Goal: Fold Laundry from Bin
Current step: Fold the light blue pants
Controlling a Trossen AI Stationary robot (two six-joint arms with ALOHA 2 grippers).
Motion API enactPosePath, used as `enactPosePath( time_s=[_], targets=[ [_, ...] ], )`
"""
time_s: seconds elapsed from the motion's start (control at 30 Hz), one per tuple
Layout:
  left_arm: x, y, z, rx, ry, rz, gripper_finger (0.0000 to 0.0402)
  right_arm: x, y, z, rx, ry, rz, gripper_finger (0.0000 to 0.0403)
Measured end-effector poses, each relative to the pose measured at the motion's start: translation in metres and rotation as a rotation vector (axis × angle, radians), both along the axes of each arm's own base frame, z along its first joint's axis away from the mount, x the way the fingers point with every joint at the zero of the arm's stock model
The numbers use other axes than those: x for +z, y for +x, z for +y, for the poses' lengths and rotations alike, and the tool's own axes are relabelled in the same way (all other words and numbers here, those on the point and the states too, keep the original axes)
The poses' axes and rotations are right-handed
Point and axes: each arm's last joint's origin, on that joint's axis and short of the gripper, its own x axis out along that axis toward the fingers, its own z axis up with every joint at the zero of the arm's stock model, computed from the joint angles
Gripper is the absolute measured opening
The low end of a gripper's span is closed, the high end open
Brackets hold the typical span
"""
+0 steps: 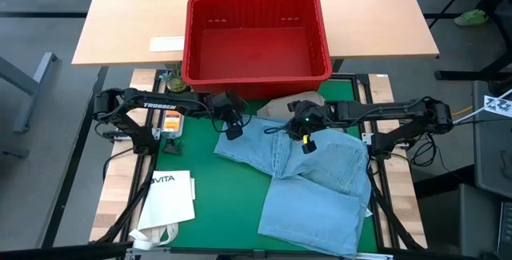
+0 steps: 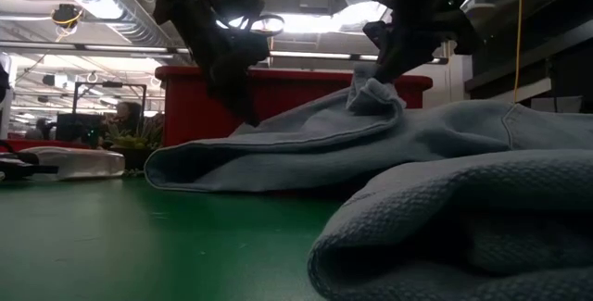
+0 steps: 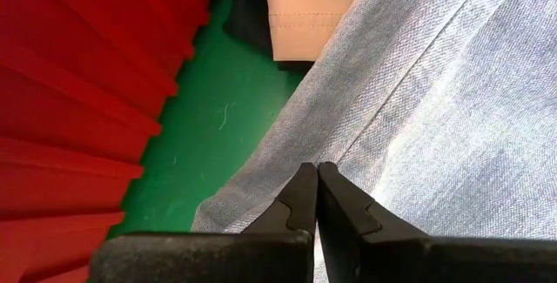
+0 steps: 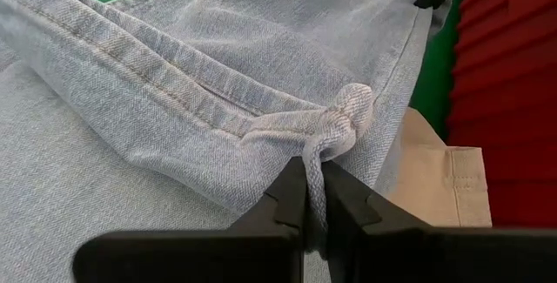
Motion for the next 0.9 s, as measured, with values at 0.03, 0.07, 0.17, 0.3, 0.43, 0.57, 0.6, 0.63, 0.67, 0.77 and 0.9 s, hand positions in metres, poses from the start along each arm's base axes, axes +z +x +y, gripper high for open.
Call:
enactPosePath(
  time_s=[0.03, 0.07, 0.17, 0.3, 0.43, 0.57, 0.6, 0.63, 0.67, 0.77, 0.9],
  targets=[
    [0.000, 0.000, 0.000, 0.000, 0.000, 0.000, 0.0000, 0.000, 0.000, 0.000, 0.000, 0.000, 0.000, 0.0021],
    [0.000, 0.000, 0.000, 0.000, 0.000, 0.000, 0.0000, 0.000, 0.000, 0.000, 0.000, 0.000, 0.000, 0.0021],
    [0.000, 0.000, 0.000, 0.000, 0.000, 0.000, 0.0000, 0.000, 0.000, 0.000, 0.001, 0.001, 0.000, 0.0021],
    [-0.001, -0.001, 0.000, 0.002, 0.001, 0.006, 0.0000, -0.001, -0.002, 0.000, 0.001, 0.004, 0.025, 0.0035],
    [-0.001, -0.001, 0.000, 0.003, 0.001, 0.010, 0.0000, -0.003, -0.004, 0.000, 0.000, 0.006, 0.053, 0.0089],
    [-0.001, -0.001, 0.000, 0.004, 0.002, 0.010, 0.0000, -0.003, -0.004, 0.000, -0.012, -0.010, 0.057, 0.0147],
    [-0.001, -0.001, 0.000, 0.004, 0.001, 0.010, 0.0000, -0.003, -0.005, 0.000, -0.012, -0.010, 0.068, 0.0159],
    [-0.001, -0.001, 0.000, 0.004, 0.001, 0.009, 0.0000, -0.001, -0.007, 0.000, -0.014, -0.010, 0.090, 0.0168],
    [-0.001, -0.001, 0.000, 0.004, 0.001, 0.009, 0.0000, 0.002, -0.008, 0.000, -0.013, -0.010, 0.117, 0.0177],
    [-0.001, -0.001, 0.000, 0.004, 0.001, 0.009, 0.0000, 0.017, -0.012, 0.000, -0.012, -0.029, 0.176, 0.0195],
    [-0.001, -0.001, 0.000, 0.003, 0.001, 0.008, 0.0000, 0.046, -0.015, 0.000, -0.016, -0.034, 0.194, 0.0204]
  ],
)
